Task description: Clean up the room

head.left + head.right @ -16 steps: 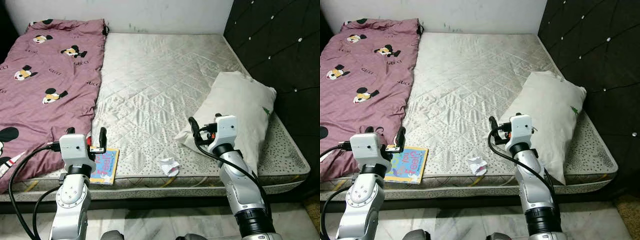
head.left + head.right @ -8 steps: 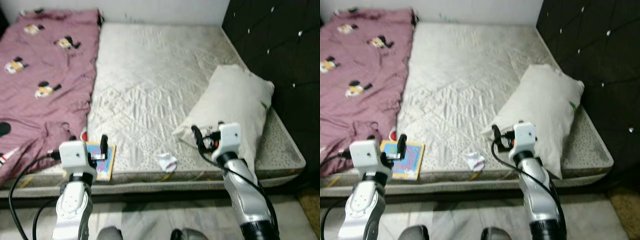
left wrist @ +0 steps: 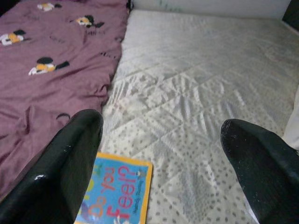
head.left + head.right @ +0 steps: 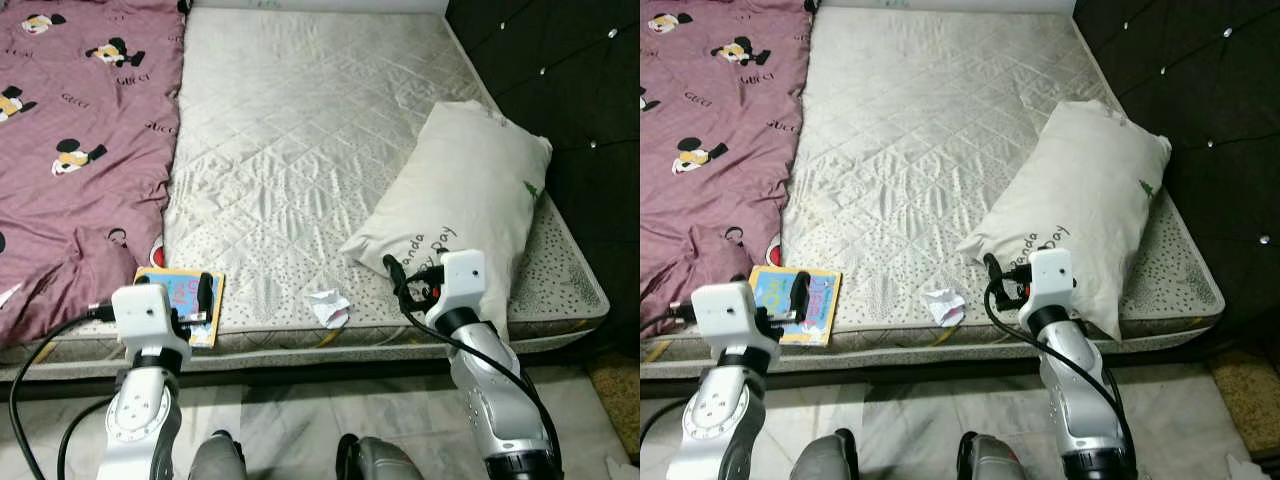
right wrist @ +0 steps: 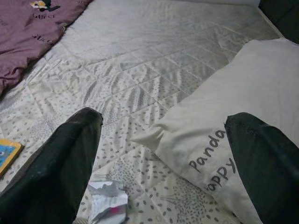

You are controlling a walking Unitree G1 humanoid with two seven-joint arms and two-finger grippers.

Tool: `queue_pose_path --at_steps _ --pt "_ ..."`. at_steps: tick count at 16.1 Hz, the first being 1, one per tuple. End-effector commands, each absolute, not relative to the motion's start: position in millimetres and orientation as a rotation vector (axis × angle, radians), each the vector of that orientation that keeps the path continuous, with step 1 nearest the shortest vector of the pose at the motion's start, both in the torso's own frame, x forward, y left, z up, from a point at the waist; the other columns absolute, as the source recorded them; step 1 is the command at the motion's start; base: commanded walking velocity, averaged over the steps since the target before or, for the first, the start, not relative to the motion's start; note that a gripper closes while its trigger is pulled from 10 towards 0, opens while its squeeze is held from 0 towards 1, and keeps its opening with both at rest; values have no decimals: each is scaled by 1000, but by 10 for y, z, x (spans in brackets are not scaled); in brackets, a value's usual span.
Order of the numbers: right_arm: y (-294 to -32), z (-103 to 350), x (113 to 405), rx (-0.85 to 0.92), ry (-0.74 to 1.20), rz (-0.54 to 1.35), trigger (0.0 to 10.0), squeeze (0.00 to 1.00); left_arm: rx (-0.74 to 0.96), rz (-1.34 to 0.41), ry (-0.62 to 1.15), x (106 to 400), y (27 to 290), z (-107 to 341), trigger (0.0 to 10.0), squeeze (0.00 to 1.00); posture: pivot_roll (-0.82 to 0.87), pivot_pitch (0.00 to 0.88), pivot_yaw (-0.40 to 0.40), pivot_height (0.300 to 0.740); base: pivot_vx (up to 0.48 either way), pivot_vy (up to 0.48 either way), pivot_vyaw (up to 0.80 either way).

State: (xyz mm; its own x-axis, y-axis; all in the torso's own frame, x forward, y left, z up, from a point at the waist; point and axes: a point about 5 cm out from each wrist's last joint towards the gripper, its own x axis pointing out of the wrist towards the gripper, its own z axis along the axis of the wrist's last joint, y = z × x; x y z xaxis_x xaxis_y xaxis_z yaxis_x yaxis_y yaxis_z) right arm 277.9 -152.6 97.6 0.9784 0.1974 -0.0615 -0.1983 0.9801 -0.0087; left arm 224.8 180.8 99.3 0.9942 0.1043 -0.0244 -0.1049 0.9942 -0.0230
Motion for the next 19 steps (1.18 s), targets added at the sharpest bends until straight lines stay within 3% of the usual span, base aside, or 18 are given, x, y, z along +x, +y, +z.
queue_pose_path --at_steps 1,8,19 --pt "-1541 987 2822 -14 53 188 10000 0 -22 105 35 2276 1829 957 10000 0 -1 152 -37 740 0 0 0" --pt "-1433 1067 3039 3 1 187 10000 0 -12 91 -12 2517 1790 1004 10000 0 -1 6 -15 740 0 0 0" --pt "-1439 1069 3130 -6 -30 188 10000 0 2 82 -41 2628 1813 998 10000 0 5 0 -19 740 0 0 0"
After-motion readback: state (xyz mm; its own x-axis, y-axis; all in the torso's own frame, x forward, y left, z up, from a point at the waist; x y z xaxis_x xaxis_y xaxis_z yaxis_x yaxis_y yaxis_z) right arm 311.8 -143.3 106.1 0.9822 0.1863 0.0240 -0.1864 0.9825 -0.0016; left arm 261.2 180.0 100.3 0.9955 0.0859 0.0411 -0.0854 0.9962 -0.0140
